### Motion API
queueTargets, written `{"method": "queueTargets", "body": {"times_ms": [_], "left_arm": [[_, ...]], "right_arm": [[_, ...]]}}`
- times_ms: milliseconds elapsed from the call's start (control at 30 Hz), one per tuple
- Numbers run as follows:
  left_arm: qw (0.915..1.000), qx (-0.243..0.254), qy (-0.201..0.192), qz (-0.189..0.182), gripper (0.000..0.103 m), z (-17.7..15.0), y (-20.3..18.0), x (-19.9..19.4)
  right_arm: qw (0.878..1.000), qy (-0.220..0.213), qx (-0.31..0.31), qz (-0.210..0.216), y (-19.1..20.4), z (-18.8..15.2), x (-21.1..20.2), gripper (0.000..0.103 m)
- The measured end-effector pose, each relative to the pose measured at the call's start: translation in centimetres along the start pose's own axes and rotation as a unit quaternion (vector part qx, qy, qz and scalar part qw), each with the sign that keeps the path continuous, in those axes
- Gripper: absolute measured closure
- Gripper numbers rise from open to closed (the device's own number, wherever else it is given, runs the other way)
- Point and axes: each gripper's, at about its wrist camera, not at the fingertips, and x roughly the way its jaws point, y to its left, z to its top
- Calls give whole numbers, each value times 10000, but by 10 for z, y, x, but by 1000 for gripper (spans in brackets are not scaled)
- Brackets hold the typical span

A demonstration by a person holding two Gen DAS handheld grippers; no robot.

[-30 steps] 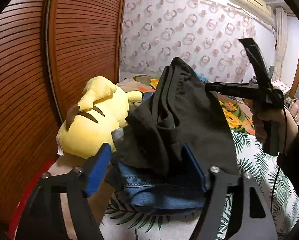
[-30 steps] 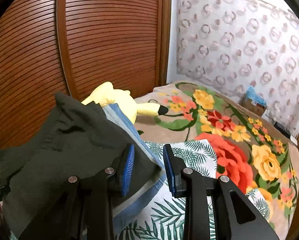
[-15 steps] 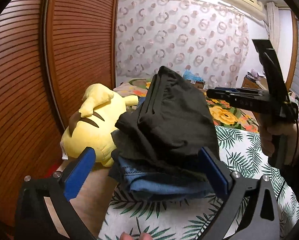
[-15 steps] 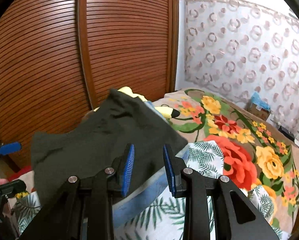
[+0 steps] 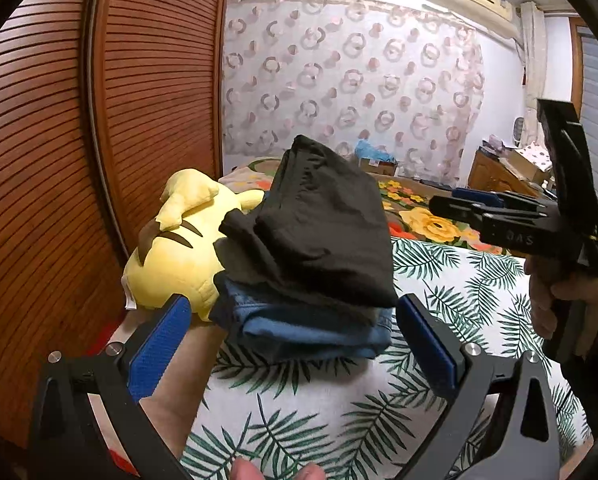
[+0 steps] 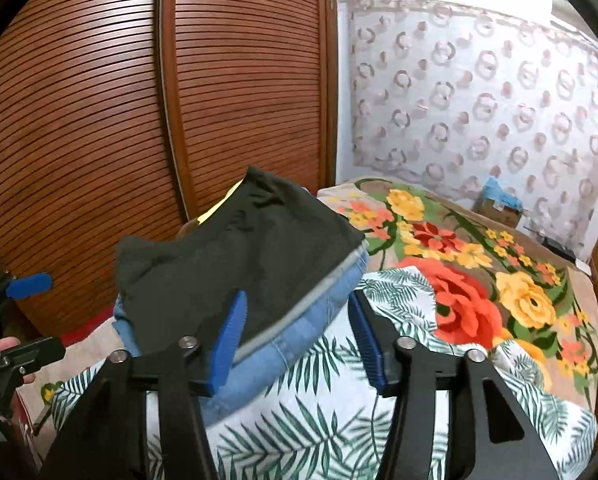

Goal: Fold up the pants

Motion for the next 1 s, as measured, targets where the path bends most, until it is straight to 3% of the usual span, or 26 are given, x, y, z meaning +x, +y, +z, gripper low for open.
{"method": "queueTargets", "body": {"times_ms": [233, 567, 1000], "left_arm": [[9998, 178, -50, 55, 1, -9, -11, -13], [9992, 353, -33, -166, 1, -21, -27, -21], [9967, 532, -40, -610, 1, -30, -56, -30]], "right_arm": [[9998, -70, 150, -107, 15, -20, -32, 18], [9986, -144, 418, -289, 24, -51, -73, 15], [9933, -192, 720, -878, 39, -85, -132, 15]]}}
